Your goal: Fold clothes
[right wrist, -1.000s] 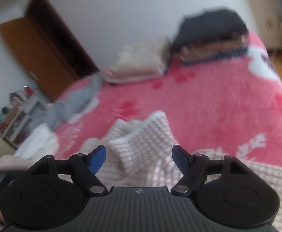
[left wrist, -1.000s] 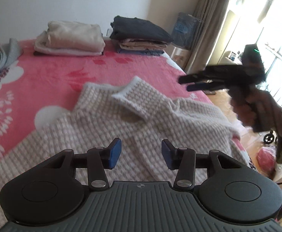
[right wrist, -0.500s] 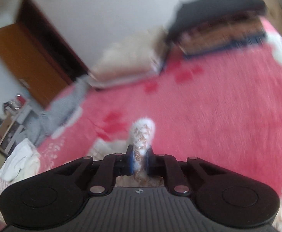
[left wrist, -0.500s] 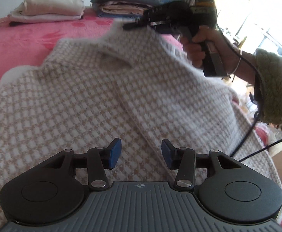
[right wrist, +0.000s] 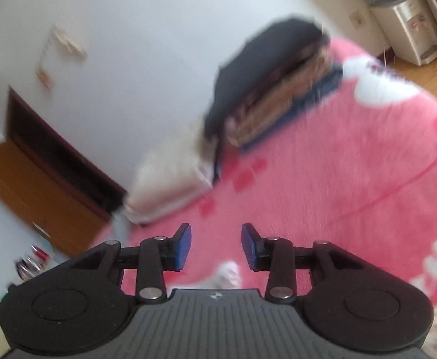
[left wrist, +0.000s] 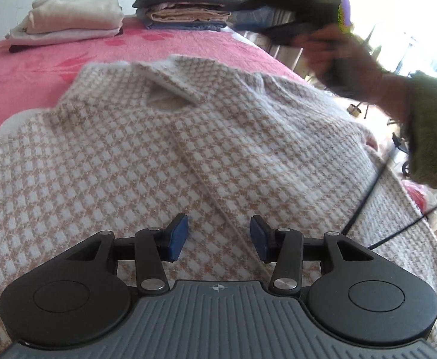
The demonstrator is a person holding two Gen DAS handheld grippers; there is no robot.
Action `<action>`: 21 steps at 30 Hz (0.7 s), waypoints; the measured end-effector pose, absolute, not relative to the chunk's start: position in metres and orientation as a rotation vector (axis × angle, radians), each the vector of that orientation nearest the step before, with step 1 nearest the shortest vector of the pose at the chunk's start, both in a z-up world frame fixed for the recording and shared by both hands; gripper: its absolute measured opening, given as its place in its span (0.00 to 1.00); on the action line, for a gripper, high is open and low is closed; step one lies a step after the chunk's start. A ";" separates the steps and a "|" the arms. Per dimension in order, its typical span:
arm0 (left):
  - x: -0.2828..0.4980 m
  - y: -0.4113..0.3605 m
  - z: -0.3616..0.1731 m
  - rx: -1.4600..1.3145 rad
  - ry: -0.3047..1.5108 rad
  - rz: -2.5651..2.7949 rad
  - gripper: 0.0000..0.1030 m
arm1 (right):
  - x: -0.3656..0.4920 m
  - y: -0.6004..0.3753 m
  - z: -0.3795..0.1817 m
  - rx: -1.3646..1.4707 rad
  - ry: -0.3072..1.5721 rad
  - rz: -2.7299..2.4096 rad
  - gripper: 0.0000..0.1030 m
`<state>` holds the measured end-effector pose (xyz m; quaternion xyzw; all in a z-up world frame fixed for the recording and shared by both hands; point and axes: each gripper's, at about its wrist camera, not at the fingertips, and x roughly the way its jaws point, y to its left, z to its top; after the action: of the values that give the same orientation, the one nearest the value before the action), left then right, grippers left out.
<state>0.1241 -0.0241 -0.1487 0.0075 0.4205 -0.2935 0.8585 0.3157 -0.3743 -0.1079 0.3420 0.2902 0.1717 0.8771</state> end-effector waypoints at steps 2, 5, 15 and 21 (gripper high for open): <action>0.124 -0.022 -0.148 0.019 0.881 -0.611 0.44 | 0.289 -0.372 -0.082 0.586 0.626 0.389 0.37; 0.125 -0.020 -0.148 0.033 0.875 -0.596 0.44 | 0.257 -0.339 -0.068 0.327 0.702 0.491 0.34; 0.119 -0.018 -0.148 0.083 0.823 -0.552 0.44 | 0.285 -0.318 -0.122 0.318 0.793 0.293 0.28; 0.114 -0.004 -0.136 0.072 0.806 -0.519 0.44 | 0.264 -0.301 -0.093 0.272 0.838 0.403 0.28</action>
<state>0.1144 -0.0038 -0.1361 0.0347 0.3876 -0.2494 0.8868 0.2639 -0.3014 -0.0933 0.1307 0.4026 0.1938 0.8850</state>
